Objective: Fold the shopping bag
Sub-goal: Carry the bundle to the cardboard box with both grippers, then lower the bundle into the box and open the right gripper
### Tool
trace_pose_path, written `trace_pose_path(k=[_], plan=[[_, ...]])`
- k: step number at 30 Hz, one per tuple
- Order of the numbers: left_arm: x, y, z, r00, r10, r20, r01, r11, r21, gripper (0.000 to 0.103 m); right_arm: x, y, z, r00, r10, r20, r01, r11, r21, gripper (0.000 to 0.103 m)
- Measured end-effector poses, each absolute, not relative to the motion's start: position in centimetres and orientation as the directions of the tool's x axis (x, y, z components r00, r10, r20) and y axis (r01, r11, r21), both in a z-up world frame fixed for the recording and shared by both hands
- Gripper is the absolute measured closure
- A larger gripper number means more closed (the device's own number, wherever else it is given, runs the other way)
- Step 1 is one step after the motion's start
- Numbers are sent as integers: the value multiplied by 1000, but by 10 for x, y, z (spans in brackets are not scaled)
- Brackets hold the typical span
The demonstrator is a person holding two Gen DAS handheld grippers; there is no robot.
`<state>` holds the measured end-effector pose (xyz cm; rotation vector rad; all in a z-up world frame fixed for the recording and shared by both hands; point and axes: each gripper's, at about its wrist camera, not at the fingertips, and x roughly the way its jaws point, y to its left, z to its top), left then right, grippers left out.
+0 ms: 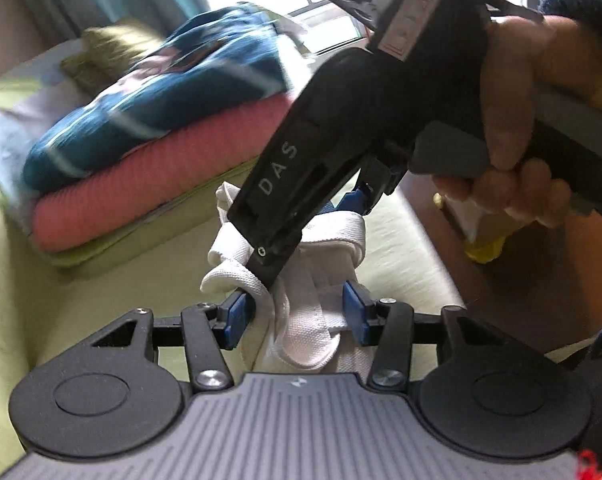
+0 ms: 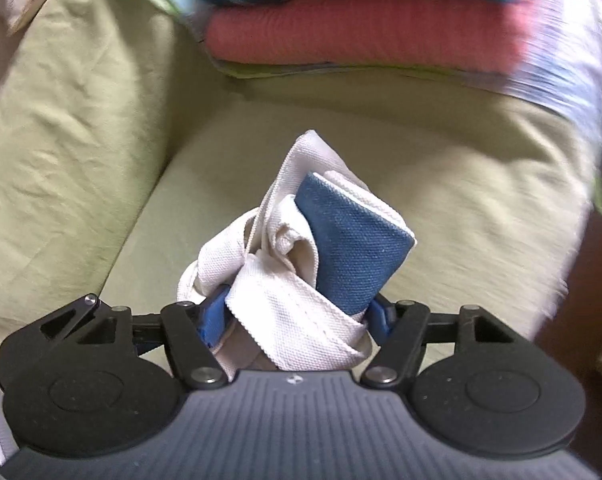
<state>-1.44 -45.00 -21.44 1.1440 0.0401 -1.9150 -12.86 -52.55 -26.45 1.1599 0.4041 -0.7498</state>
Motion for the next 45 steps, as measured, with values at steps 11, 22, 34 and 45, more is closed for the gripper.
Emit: trace_pose_path(k=[11,22,34,45], plan=[[-175,-438,-236,-430,-558,-710,574,-776,262,50,-319,-485,-268,528,-430,-732,827,64,559,38],[-355,-453,-279,-585,-419,-694,504,-859,93,49,-495,-497,-284,303,-397,-866,945,7,327,38],[-422,-494,-390,-514,-179,-839,549,-820,-161,47,-527,-532,-402,186,-103,-977,982,-26,189,38],[-439,-515,-438,-441,-63,-895,593,-769,-238,47,-509,-545,-449,72,30,-997,997,28,73,38]])
